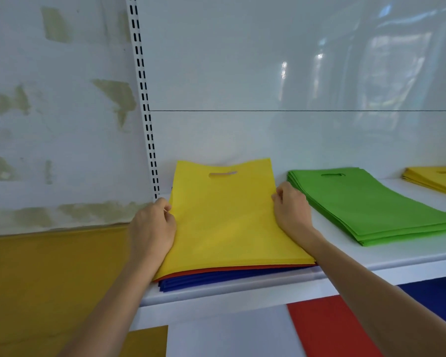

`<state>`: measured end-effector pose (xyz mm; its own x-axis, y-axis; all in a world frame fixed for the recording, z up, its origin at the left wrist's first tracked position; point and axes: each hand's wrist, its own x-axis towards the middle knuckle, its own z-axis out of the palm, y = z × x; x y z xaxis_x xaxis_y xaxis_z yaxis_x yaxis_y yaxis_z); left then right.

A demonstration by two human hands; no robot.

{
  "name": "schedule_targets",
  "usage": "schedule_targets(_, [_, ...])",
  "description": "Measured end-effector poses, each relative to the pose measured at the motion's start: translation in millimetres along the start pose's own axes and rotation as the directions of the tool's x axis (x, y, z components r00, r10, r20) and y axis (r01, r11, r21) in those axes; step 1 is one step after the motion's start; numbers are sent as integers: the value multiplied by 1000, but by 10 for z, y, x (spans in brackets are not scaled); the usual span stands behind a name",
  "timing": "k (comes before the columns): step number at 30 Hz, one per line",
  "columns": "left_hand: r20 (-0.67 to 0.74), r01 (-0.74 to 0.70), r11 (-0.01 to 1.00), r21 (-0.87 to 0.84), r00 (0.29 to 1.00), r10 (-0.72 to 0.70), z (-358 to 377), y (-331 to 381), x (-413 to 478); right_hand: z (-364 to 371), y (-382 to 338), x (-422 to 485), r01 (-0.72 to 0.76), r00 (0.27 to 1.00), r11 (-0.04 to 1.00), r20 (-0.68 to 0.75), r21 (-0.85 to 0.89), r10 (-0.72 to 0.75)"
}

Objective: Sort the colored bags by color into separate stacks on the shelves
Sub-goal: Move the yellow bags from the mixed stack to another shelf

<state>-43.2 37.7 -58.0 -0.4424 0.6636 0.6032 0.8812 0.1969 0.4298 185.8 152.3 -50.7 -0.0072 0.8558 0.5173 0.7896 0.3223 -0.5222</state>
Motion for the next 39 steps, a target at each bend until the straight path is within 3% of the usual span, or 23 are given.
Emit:
schedule_targets(3, [-9,-51,998,31,999,51,-36,33,37,-50,-29,-4,87,991,996,-98,-9,-88])
schedule_targets(7, [-23,-82,997,-5,996,82,-166,196,83,-249,13,83,105,989,983,-118,154,-87])
schedule_targets(10, [-40,-142,985,-99,990,138,-247,480,152,-575,100,204,182,972,960,-187,213,-143])
schedule_targets(14, [-27,-242,929,-282,969,244,-226,1163,93,-1167,515,320,226,939,964,-295,138,-177])
schedule_targets(24, [135,-270,775,-571,901,413,742,3420,-816,-3074,2624,-51,-69,920,995,-391,-73,35])
schedule_targets(33, [318,-277,644,-713,690,650,1668,5267,-1901,-4411,4320,-660,-379,859,908,-434,-178,274])
schedule_targets(39, [354,-272,587,-762,584,730,2083,6078,-2127,-4730,5091,-670,-457,808,879,-478,-137,345])
